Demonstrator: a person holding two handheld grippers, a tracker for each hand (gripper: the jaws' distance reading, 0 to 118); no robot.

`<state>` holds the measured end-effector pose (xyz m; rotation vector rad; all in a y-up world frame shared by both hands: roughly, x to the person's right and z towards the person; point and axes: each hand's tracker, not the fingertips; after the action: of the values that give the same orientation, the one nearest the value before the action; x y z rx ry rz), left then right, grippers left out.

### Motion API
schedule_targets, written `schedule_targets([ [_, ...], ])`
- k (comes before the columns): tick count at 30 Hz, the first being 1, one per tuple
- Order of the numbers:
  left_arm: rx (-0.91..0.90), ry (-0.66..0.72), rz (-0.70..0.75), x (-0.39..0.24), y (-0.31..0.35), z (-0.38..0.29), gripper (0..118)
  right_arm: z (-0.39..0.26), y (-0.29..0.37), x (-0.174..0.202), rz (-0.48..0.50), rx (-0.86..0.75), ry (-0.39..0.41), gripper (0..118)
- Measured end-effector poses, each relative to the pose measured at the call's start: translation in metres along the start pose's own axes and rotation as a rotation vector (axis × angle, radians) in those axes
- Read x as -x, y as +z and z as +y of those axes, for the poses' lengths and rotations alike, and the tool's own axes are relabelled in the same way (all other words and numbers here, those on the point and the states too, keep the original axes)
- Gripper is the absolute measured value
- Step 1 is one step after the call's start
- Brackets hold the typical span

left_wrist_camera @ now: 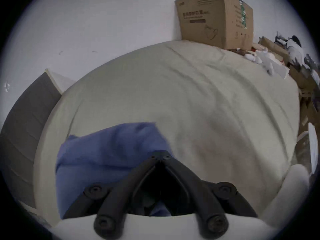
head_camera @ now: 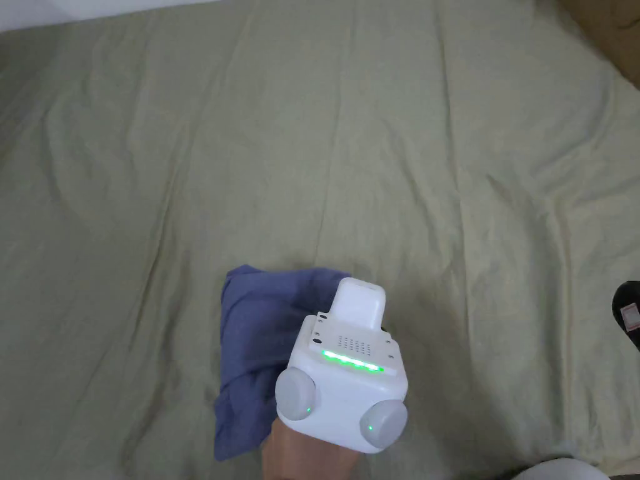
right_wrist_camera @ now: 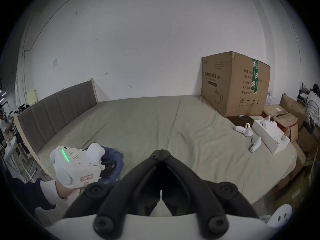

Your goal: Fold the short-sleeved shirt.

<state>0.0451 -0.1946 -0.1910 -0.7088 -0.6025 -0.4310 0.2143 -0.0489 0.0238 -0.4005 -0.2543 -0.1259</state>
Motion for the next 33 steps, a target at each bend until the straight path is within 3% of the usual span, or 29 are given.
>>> schedule_targets([
  [4,-0.063,0.033,-0.187,0.0,0.039,0.013,0,0.008,-0.006,0.005,0.018,-0.011,-0.021,0],
  [7,-0.132,0.108,-0.286,0.038,0.089,0.017,0,0.016,-0.017,0.021,0.06,-0.018,-0.01,0],
  [11,-0.227,0.163,-0.231,0.116,0.149,0.008,0,0.026,-0.046,0.067,0.202,-0.026,0.034,0],
  [16,-0.198,0.191,-0.002,0.201,0.182,-0.026,0,0.004,-0.121,0.138,0.397,0.06,0.033,0],
  [19,-0.158,0.217,0.053,0.225,0.179,-0.044,0,-0.031,-0.174,0.171,0.421,0.196,0.057,0],
  [21,-0.136,0.253,0.041,0.236,0.176,-0.054,0,-0.062,-0.208,0.185,0.367,0.339,0.121,0],
  [24,-0.112,0.282,0.007,0.243,0.167,-0.064,0,-0.094,-0.228,0.187,0.302,0.432,0.144,0],
  [28,-0.061,0.307,-0.104,0.25,0.144,-0.065,0,-0.095,-0.223,0.181,0.305,0.397,0.088,0],
  [31,-0.027,0.443,-0.368,0.267,0.112,-0.059,0,-0.091,-0.226,0.179,0.319,0.417,0.09,0],
  [32,-0.017,0.505,-0.516,0.274,0.096,-0.057,7,-0.09,-0.225,0.179,0.325,0.416,0.096,0],
  [33,0.004,0.57,-0.674,0.283,0.076,-0.056,37,-0.09,-0.225,0.178,0.329,0.414,0.104,0],
])
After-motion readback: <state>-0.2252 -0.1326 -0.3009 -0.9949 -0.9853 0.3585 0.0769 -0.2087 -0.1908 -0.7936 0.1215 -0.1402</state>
